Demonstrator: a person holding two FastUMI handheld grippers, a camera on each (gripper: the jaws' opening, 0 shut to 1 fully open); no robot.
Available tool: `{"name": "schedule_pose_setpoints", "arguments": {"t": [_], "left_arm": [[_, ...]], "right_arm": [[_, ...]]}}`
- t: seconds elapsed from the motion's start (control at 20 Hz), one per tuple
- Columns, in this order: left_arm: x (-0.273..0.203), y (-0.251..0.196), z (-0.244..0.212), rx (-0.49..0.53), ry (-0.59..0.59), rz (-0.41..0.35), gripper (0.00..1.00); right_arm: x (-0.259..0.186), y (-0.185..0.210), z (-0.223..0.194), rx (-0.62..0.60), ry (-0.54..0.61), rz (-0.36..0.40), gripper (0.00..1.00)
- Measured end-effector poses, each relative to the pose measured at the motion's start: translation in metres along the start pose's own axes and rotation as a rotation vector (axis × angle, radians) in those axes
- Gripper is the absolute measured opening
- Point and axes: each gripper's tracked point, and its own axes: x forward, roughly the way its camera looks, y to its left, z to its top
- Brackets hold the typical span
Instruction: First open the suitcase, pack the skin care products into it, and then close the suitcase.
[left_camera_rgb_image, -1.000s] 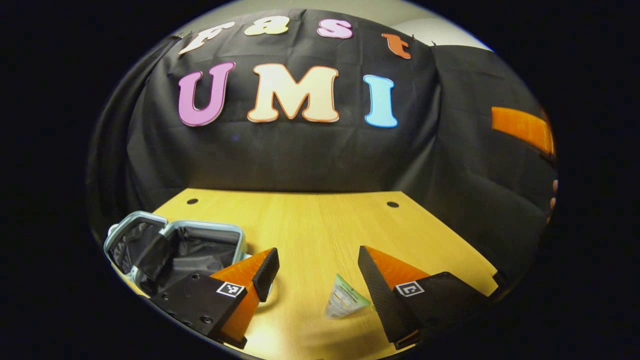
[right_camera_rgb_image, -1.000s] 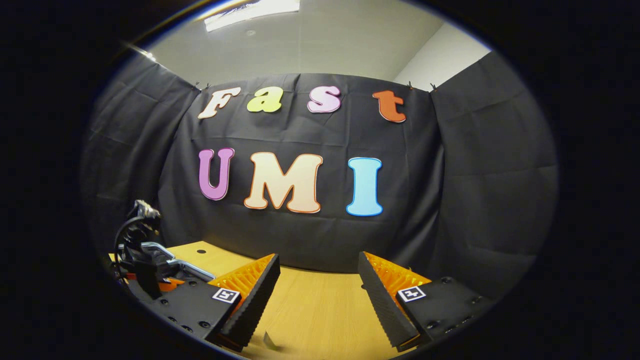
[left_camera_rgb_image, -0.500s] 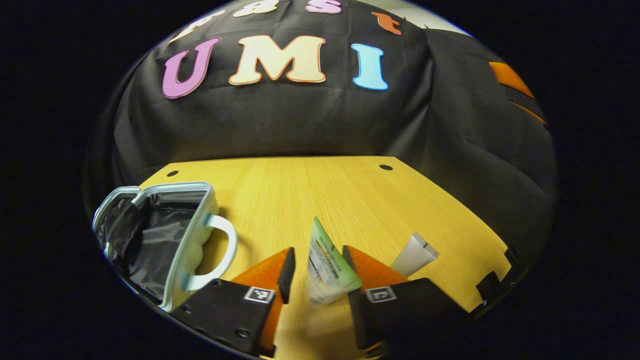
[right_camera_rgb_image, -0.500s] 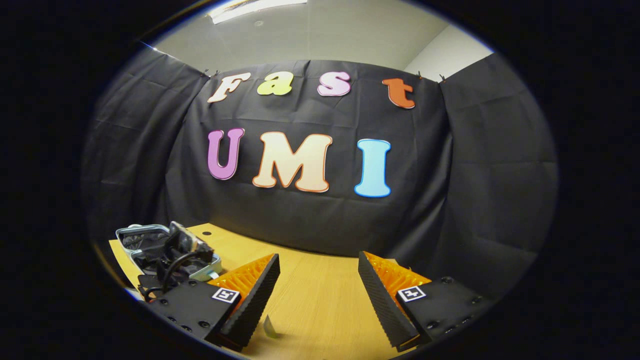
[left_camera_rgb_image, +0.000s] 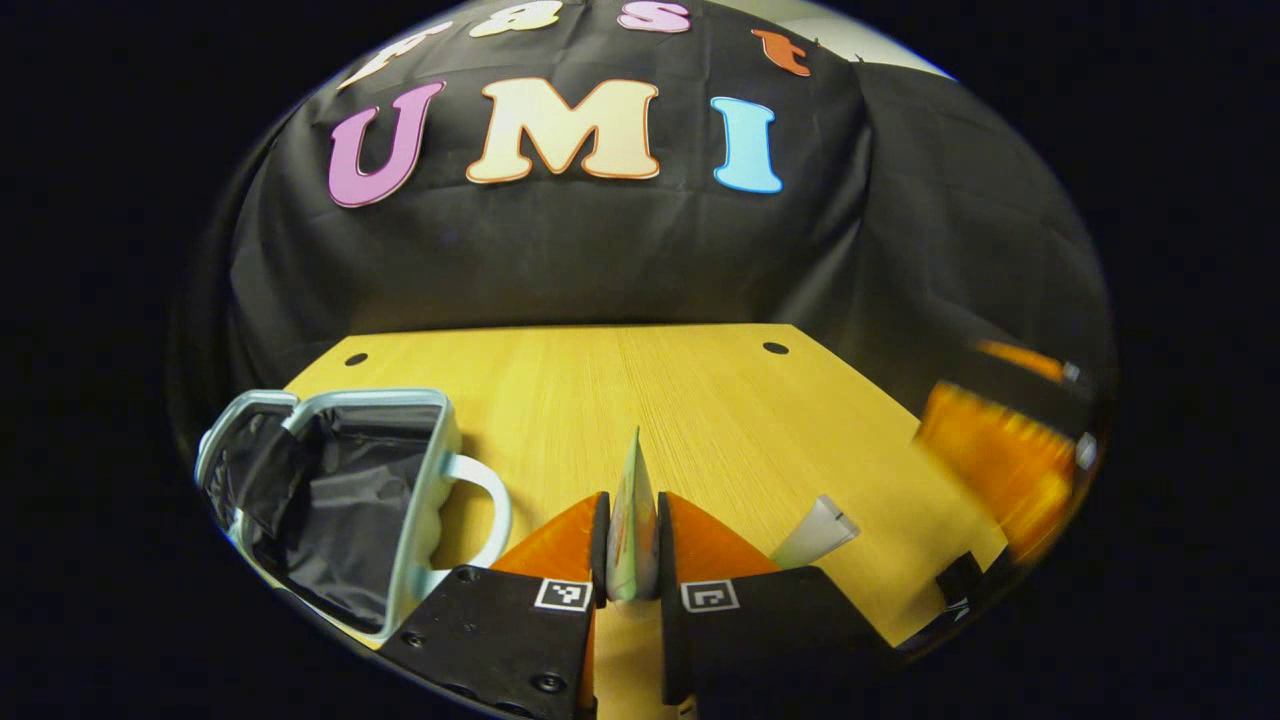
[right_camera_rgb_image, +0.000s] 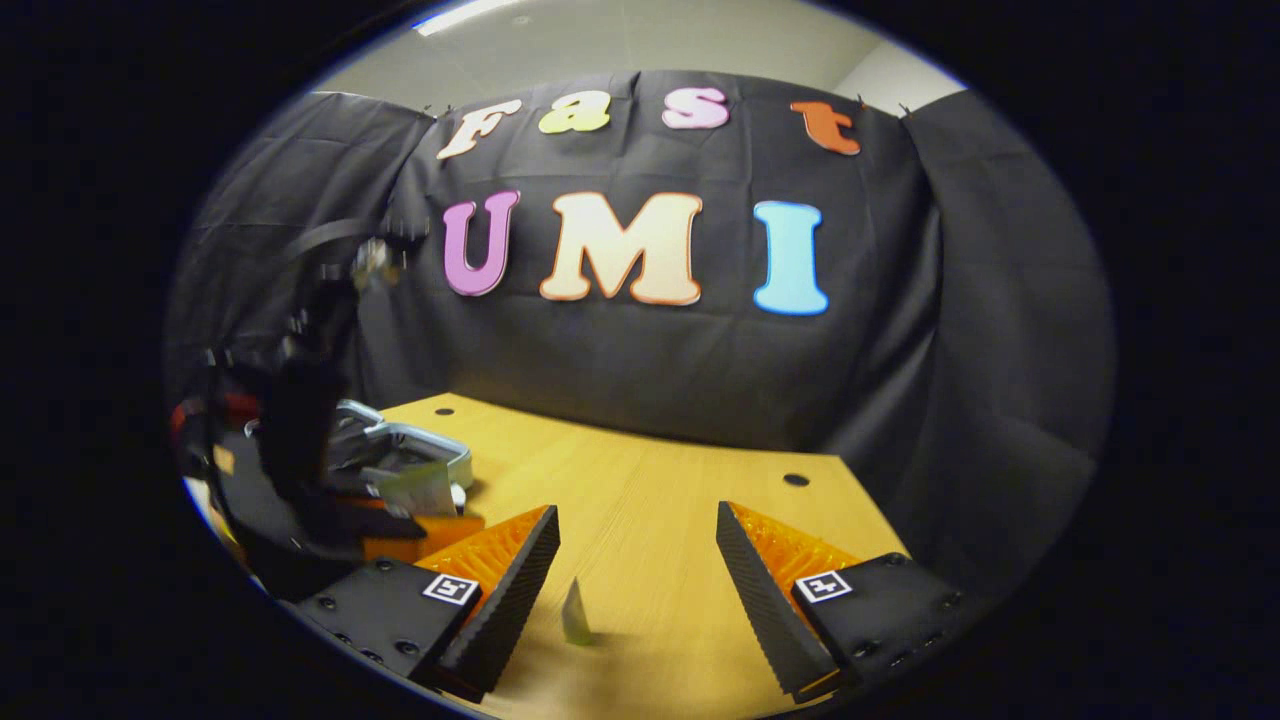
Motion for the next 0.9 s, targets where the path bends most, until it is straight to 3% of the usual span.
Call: {"name": "schedule_pose_setpoints", "arguments": {"t": [0.25,0.45,0.5,0.6,0.9], "left_arm": [[-0.025,0.020,0.030,-0.015,-0.017,0.044,0.18],[-0.039,0.039,0.037,-0.010,-0.024,0.091,0.18],[-0.041,0.042,0.034,-0.010,-0.018,0.099,0.18],[-0.043,0.047,0.026,-0.023,0.000,0.112,0.18],[-0.054,0.078,0.018,-0.041,0.042,0.191,0.18]], "right_arm": [[0.020,0.023,-0.076,-0.018,0.143,0.047,0.98],[0.032,0.037,-0.129,-0.002,0.272,0.087,0.85],[0.031,0.043,-0.140,0.010,0.313,0.118,0.73],[0.033,0.037,-0.135,0.018,0.298,0.098,0.22],[0.035,0.042,-0.103,0.085,0.313,0.147,0.21]]}}
